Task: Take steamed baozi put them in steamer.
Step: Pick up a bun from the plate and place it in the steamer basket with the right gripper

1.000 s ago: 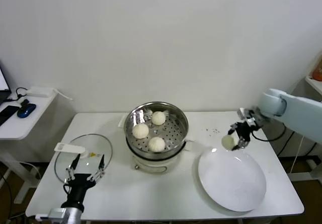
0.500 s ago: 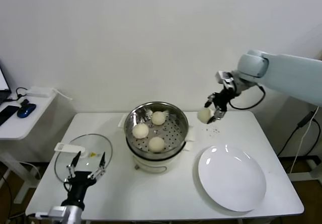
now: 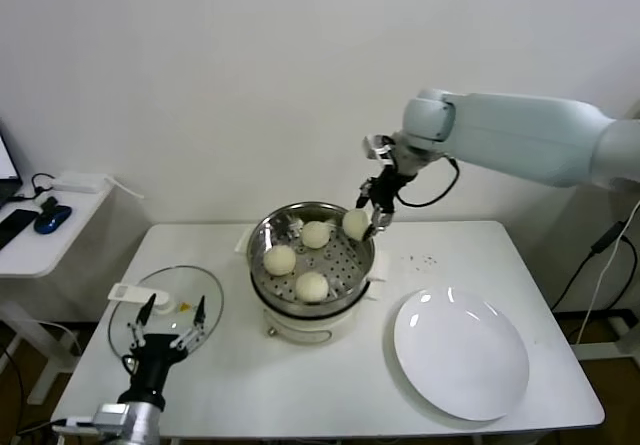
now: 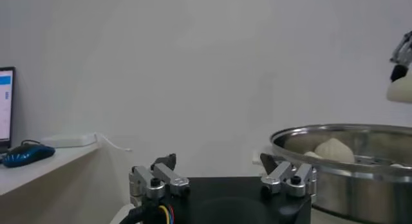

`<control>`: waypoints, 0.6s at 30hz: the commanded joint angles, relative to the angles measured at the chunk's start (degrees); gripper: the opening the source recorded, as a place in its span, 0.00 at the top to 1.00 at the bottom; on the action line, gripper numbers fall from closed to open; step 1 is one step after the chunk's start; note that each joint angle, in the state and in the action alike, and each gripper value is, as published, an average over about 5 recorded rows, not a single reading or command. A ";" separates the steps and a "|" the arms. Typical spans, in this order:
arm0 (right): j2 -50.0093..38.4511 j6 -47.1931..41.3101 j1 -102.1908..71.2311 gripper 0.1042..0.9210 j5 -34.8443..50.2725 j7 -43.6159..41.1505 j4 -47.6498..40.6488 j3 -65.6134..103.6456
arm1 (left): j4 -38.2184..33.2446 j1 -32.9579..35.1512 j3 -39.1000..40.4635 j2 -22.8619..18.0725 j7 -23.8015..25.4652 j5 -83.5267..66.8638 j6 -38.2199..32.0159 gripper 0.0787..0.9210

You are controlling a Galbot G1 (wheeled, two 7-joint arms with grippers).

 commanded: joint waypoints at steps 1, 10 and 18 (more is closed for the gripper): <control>7.43 -0.58 -5.93 0.29 -1.11 0.38 -5.86 0.69 | 0.58 -0.06 -0.42 -0.10 -0.11 -0.09 -0.19 0.12; 6.96 -0.92 -9.89 0.29 -4.69 0.84 -6.25 1.06 | 1.21 0.09 -0.89 0.39 -0.09 -0.70 -0.37 0.12; 7.01 -0.96 -11.99 0.29 -6.89 1.11 -7.56 2.33 | 1.50 0.07 -0.76 0.38 -0.06 -0.68 -0.46 0.12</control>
